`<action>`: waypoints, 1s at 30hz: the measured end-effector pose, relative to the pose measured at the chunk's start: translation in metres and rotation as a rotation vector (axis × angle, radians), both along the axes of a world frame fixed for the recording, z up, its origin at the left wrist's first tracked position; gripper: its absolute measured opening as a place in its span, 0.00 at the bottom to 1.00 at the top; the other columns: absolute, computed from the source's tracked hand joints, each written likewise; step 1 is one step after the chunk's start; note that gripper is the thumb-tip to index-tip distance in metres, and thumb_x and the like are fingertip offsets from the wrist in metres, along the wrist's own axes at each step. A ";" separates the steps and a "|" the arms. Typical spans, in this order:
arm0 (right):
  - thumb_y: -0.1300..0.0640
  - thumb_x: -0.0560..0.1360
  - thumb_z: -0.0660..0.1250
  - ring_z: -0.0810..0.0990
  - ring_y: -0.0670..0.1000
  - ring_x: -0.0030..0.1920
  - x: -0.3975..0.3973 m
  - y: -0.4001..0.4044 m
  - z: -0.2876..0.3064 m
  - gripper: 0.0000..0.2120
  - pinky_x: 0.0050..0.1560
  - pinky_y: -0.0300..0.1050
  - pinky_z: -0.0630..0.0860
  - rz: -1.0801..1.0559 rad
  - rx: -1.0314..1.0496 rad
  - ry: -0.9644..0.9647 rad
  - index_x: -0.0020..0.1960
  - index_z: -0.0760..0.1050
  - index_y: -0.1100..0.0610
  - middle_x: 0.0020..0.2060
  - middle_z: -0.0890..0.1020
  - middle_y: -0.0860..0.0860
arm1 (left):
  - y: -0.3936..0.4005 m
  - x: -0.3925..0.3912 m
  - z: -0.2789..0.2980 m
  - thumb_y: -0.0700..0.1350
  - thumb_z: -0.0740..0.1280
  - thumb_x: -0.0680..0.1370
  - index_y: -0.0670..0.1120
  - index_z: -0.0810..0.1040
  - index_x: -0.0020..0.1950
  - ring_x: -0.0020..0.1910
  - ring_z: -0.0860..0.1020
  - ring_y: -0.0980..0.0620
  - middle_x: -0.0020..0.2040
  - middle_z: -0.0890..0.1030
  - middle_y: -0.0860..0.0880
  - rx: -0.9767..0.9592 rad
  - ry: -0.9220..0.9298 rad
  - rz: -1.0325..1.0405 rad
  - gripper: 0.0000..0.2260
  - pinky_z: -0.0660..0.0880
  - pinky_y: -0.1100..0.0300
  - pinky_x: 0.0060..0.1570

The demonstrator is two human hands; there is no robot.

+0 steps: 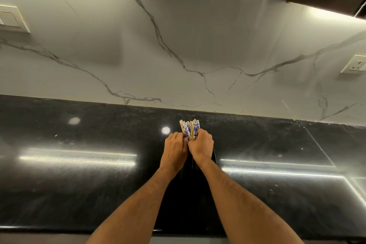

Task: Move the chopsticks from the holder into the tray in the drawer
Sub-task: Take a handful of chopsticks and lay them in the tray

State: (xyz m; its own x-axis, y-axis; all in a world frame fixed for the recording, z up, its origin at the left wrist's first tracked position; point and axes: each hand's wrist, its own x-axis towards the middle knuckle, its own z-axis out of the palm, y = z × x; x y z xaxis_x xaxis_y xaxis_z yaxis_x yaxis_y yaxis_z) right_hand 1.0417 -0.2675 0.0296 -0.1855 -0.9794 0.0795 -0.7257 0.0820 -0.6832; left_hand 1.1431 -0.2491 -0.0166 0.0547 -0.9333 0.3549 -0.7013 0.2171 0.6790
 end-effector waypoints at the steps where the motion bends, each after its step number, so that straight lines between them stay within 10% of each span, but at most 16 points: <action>1: 0.55 0.76 0.74 0.85 0.51 0.48 -0.001 0.000 0.001 0.13 0.33 0.30 0.70 0.000 0.003 -0.005 0.56 0.80 0.60 0.50 0.86 0.55 | 0.000 -0.001 -0.001 0.47 0.53 0.85 0.48 0.76 0.51 0.45 0.73 0.55 0.48 0.79 0.51 -0.002 0.005 -0.005 0.13 0.72 0.57 0.51; 23: 0.62 0.76 0.74 0.78 0.44 0.37 -0.016 -0.009 0.021 0.07 0.33 0.30 0.70 -0.039 -0.051 -0.189 0.53 0.82 0.61 0.45 0.86 0.54 | 0.003 -0.010 0.009 0.40 0.71 0.79 0.45 0.76 0.66 0.59 0.78 0.51 0.61 0.80 0.46 -0.174 -0.122 -0.086 0.16 0.76 0.55 0.62; 30: 0.68 0.78 0.68 0.85 0.43 0.34 -0.029 -0.016 0.057 0.08 0.38 0.37 0.84 -0.012 -0.127 -0.388 0.47 0.80 0.55 0.36 0.84 0.48 | -0.001 -0.030 0.032 0.50 0.62 0.83 0.49 0.70 0.70 0.60 0.80 0.56 0.60 0.81 0.55 0.079 0.251 -0.124 0.16 0.76 0.68 0.57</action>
